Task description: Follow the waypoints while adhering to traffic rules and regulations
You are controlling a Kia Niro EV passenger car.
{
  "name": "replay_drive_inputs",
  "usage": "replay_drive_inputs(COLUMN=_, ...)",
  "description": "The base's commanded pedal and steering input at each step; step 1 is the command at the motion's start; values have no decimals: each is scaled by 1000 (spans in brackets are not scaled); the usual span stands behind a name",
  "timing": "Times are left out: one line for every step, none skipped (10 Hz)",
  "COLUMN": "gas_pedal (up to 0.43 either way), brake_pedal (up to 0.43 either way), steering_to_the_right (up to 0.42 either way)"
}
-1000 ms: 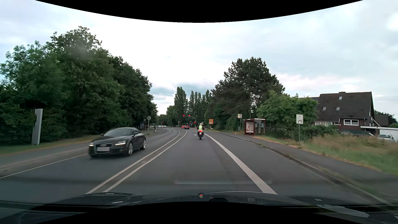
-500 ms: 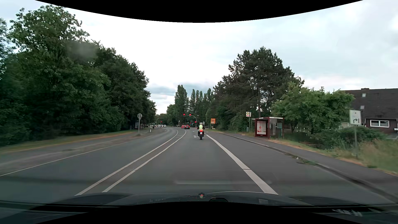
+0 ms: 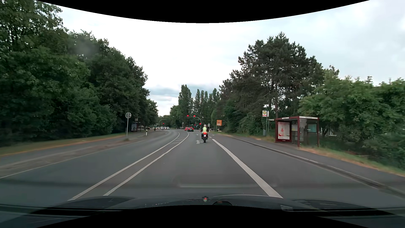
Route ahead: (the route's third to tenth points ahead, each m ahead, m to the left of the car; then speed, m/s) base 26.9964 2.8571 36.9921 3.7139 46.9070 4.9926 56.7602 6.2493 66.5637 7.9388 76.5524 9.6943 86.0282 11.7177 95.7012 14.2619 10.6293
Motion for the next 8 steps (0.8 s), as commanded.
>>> replay_drive_inputs(gas_pedal=110, brake_pedal=0, steering_to_the_right=-6)
replay_drive_inputs(gas_pedal=110, brake_pedal=0, steering_to_the_right=-7)
replay_drive_inputs(gas_pedal=110, brake_pedal=0, steering_to_the_right=-6)
replay_drive_inputs(gas_pedal=98, brake_pedal=0, steering_to_the_right=-7)
replay_drive_inputs(gas_pedal=98, brake_pedal=0, steering_to_the_right=-7)
replay_drive_inputs(gas_pedal=98, brake_pedal=0, steering_to_the_right=-6)
replay_drive_inputs(gas_pedal=98, brake_pedal=0, steering_to_the_right=-6)
replay_drive_inputs(gas_pedal=98, brake_pedal=0, steering_to_the_right=-4)
